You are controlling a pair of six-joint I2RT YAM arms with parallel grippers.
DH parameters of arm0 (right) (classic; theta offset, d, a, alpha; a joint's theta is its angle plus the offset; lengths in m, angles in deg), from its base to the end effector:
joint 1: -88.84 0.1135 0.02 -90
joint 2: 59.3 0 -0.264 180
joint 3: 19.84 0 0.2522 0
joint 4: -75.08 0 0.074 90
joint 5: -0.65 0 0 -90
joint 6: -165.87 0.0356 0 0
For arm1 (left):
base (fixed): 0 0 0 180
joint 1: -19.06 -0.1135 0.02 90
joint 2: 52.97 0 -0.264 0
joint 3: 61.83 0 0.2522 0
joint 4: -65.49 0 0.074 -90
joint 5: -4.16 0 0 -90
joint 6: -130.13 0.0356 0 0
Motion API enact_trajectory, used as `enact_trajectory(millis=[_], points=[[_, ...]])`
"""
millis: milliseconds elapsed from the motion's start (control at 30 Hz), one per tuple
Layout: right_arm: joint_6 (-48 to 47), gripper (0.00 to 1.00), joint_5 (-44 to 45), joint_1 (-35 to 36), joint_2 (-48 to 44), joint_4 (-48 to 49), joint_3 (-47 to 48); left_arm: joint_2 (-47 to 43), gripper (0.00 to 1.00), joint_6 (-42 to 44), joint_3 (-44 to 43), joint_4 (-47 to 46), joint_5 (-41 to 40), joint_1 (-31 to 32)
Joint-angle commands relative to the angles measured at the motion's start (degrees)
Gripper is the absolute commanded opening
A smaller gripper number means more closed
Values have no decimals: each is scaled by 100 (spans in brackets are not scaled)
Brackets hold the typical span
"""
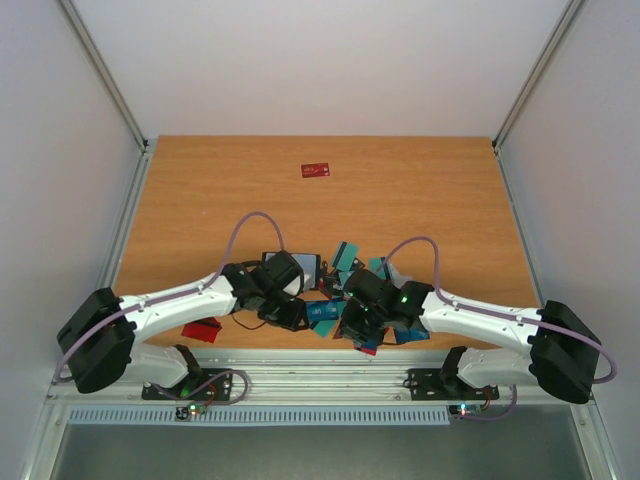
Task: Put the credit cards into the card holder
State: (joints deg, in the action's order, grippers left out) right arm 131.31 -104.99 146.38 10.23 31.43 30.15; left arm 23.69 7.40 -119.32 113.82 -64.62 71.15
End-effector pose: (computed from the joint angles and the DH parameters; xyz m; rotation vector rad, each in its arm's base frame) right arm 0.1069 0.1859 0.1798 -0.1530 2.9940 0.8226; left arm 0.1363 -0.1959 0.1885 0.6128 2.9297 -0.8149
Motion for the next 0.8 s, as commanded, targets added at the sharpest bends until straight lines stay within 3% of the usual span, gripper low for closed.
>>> enact_trajectory(millis=[0,267,500,633,767], points=[[-544,1,49,-23,-145,-922,506,-297,29,3,-202,367,-310,-54],[-1413,1,-85,-126,-349,-1355,1218,-978,35,253,-941,1474,-862,-270],[-2556,1,-323,-659,-327,-1809,2274,-1413,41,681,-1915,2516,-1013,-924],[-3199,1,-806,-1077,-299,-1677,2668,-1450,44,933,-2607,2865,-688,-1360],[-3764,1,-1451,-1414,-274,-1401,2980,-1478,51,984,-3136,2756,287,-1681]])
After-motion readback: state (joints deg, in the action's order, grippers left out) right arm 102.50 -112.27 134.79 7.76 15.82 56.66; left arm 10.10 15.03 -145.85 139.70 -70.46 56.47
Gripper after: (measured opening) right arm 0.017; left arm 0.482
